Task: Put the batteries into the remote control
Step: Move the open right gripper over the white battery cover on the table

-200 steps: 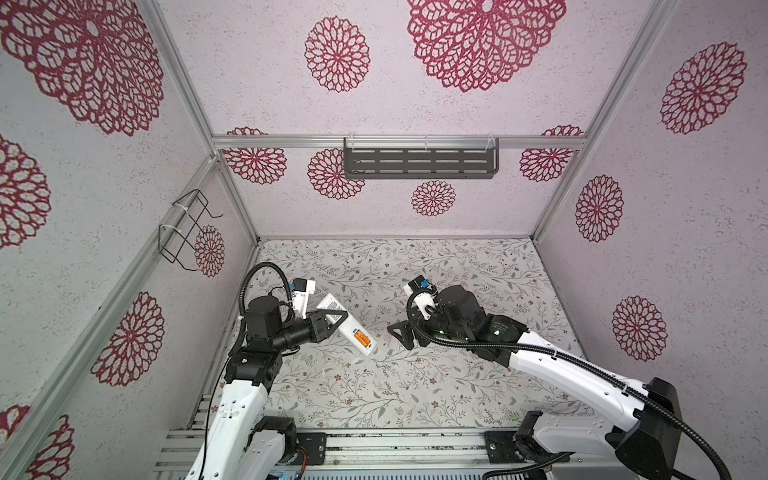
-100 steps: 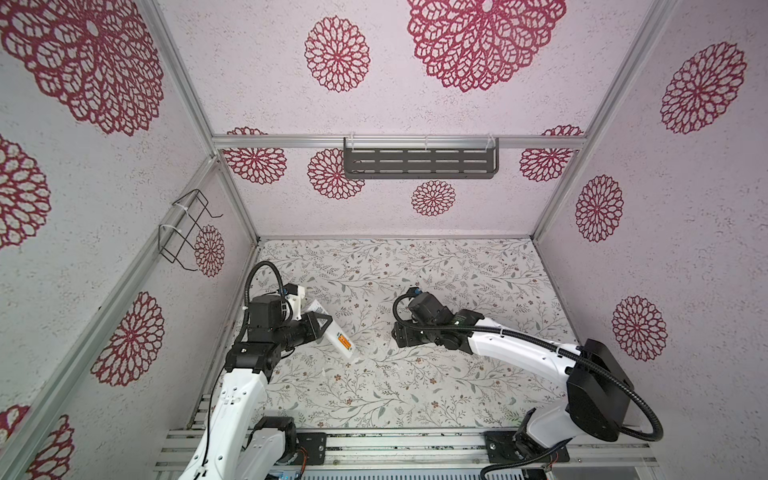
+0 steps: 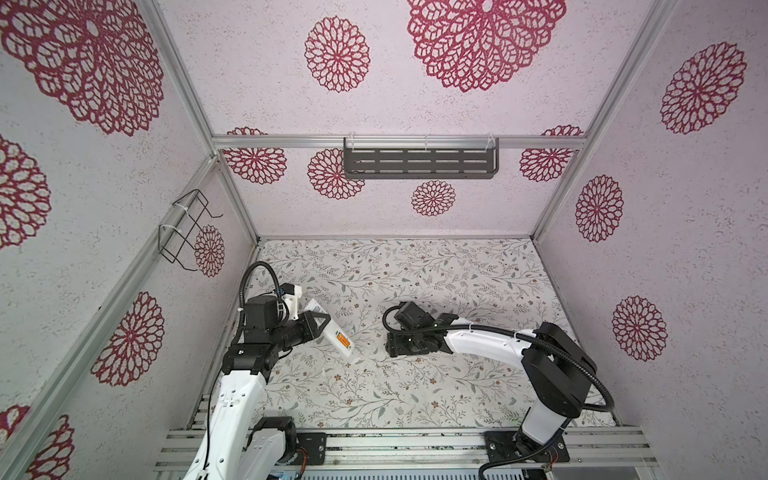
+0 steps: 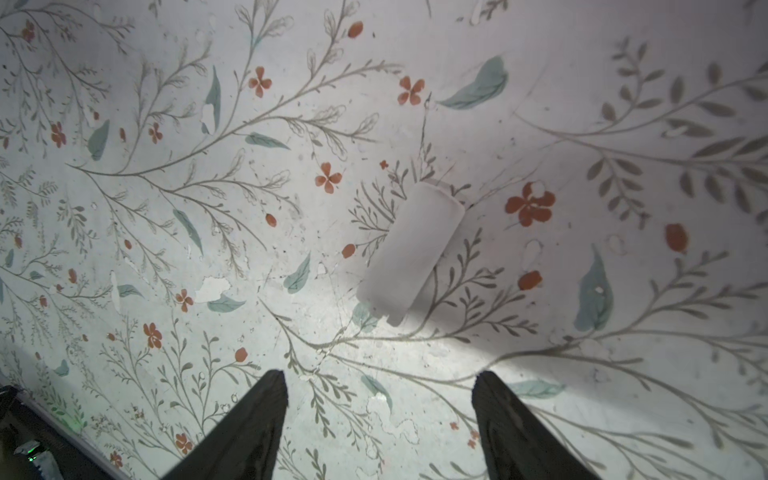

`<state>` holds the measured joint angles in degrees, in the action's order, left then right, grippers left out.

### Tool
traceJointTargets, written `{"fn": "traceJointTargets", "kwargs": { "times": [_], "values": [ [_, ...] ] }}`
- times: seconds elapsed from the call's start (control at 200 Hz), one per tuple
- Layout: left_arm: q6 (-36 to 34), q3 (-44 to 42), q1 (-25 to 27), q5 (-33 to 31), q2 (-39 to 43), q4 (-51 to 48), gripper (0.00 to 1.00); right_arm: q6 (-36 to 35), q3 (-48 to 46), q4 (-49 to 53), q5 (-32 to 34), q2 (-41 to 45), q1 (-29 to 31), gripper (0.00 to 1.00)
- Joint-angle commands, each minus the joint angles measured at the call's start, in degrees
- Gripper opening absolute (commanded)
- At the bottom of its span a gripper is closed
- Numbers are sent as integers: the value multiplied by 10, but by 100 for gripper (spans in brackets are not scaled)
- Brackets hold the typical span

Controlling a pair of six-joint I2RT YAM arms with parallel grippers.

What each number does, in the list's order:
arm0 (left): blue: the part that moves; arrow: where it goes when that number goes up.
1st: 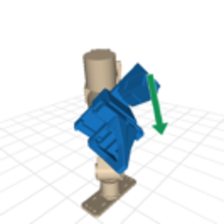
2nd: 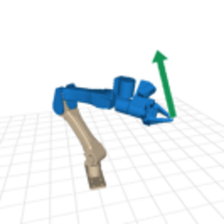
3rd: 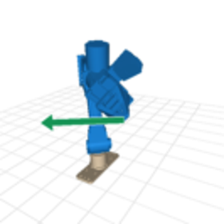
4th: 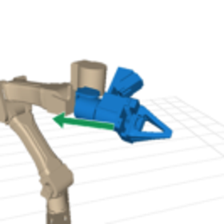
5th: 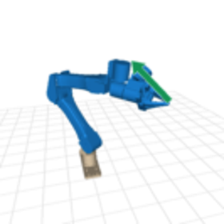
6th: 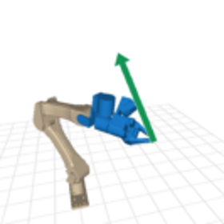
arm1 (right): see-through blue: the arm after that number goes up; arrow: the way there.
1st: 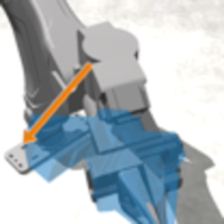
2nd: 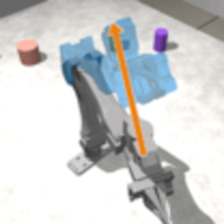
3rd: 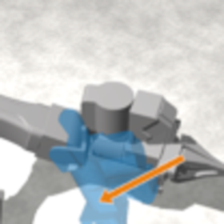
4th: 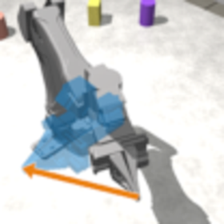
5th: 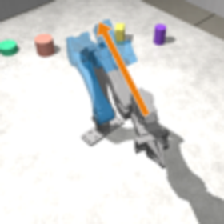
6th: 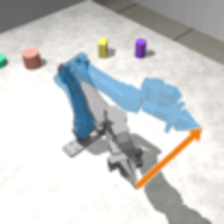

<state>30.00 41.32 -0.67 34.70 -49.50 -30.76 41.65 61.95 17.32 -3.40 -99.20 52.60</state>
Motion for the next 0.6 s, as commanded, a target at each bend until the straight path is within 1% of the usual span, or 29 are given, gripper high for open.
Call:
{"fn": "traceJointTargets", "kwargs": {
  "times": [0.0, 0.205, 0.335, 0.446, 0.506, 0.596],
  "values": [
    [-9, 9, -5, 13, 11, 22, 0, 7, 12, -36, -34, -14, 0, 74],
    [-9, 9, -7, 12, 11, 22, 0, -4, 24, -85, -62, -51, -1, 73],
    [-9, 8, -7, 12, 13, 23, 0, -30, 68, -111, -92, -90, 0, 72],
    [-8, 7, -9, 12, 13, 24, 0, -59, 117, -110, -100, -119, -5, 72],
    [-9, 7, -9, 12, 13, 25, 0, -70, 130, -104, -108, -121, -10, 72],
    [-8, 7, -10, 11, 14, 25, 0, -81, 112, -121, -127, -99, -17, 72]
  ]
}}
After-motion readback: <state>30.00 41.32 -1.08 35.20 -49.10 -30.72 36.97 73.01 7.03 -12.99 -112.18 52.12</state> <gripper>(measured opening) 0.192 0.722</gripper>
